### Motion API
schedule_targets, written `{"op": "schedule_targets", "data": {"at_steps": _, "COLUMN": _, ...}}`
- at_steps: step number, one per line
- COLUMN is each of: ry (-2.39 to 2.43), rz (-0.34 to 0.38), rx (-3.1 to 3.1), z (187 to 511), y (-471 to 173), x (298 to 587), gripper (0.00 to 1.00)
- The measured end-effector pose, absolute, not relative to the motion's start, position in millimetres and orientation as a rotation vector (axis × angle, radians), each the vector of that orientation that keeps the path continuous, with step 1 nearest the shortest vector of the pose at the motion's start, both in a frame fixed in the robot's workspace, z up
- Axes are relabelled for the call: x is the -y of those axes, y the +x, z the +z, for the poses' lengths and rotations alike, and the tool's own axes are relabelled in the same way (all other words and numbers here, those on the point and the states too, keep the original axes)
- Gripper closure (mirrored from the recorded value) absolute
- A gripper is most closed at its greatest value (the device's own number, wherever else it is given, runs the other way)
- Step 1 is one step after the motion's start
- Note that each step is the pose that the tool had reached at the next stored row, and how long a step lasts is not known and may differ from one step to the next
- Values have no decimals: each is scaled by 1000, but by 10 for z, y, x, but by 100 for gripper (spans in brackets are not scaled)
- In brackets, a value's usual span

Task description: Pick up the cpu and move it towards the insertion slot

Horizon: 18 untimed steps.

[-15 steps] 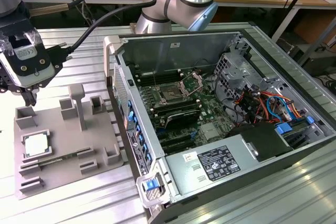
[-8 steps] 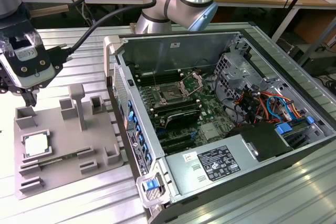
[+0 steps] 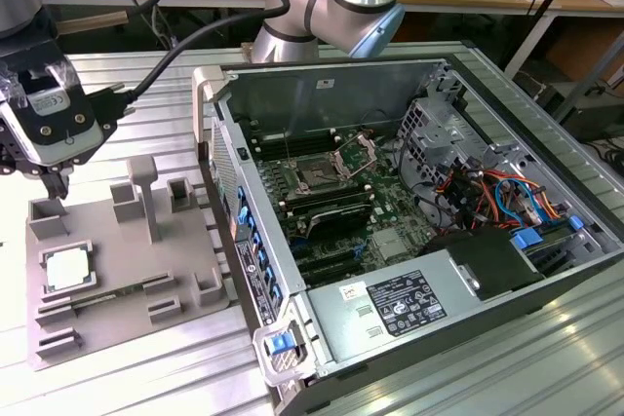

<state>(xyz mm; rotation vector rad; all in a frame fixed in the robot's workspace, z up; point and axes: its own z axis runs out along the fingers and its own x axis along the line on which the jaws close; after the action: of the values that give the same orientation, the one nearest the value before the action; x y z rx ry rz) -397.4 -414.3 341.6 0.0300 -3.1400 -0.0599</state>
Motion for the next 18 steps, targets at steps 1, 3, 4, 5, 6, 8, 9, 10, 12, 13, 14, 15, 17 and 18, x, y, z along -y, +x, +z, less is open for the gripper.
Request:
{"op": "schedule_targets", "data": {"at_steps": 1, "ry": 30, "rz": -60, "rx": 3140, "z": 3414, "y": -3974, "x": 4143, "gripper": 89}}
{"op": "schedule_targets", "data": {"at_steps": 3, "ry": 30, "rz": -60, "rx": 3140, "z": 3410, "y": -3974, "x": 4143, "gripper": 89}}
{"op": "schedule_targets", "data": {"at_steps": 4, "ry": 30, "rz": -60, "rx": 3140, "z": 3409, "y": -3974, "x": 4143, "gripper": 89}}
{"op": "schedule_targets", "data": {"at_steps": 5, "ry": 30, "rz": -60, "rx": 3140, "z": 3407, "y": -3974, "x": 4143, "gripper": 89}}
{"op": "schedule_targets", "data": {"at_steps": 6, "ry": 30, "rz": -60, "rx": 3140, "z": 3404, "y": -3974, "x": 4143, "gripper": 89}}
{"op": "schedule_targets", "data": {"at_steps": 8, "ry": 30, "rz": -60, "rx": 3140, "z": 3399, "y": -3974, "x": 4143, "gripper": 89}}
{"op": "schedule_targets", "data": {"at_steps": 9, "ry": 30, "rz": -60, "rx": 3140, "z": 3398, "y": -3974, "x": 4143, "gripper": 89}}
{"op": "schedule_targets", "data": {"at_steps": 10, "ry": 30, "rz": -60, "rx": 3140, "z": 3396, "y": -3974, "x": 4144, "gripper": 89}}
{"op": "schedule_targets", "data": {"at_steps": 12, "ry": 30, "rz": -60, "rx": 3140, "z": 3392, "y": -3974, "x": 4143, "gripper": 89}}
{"op": "schedule_targets", "data": {"at_steps": 13, "ry": 30, "rz": -60, "rx": 3140, "z": 3391, "y": -3974, "x": 4143, "gripper": 89}}
{"op": "schedule_targets", "data": {"at_steps": 14, "ry": 30, "rz": -60, "rx": 3140, "z": 3390, "y": -3974, "x": 4143, "gripper": 89}}
{"op": "schedule_targets", "data": {"at_steps": 15, "ry": 30, "rz": -60, "rx": 3140, "z": 3388, "y": -3974, "x": 4144, "gripper": 89}}
{"op": "schedule_targets", "data": {"at_steps": 17, "ry": 30, "rz": -60, "rx": 3140, "z": 3383, "y": -3974, "x": 4143, "gripper": 89}}
{"op": "schedule_targets", "data": {"at_steps": 18, "ry": 30, "rz": -60, "rx": 3140, "z": 3380, "y": -3974, "x": 4144, "gripper": 89}}
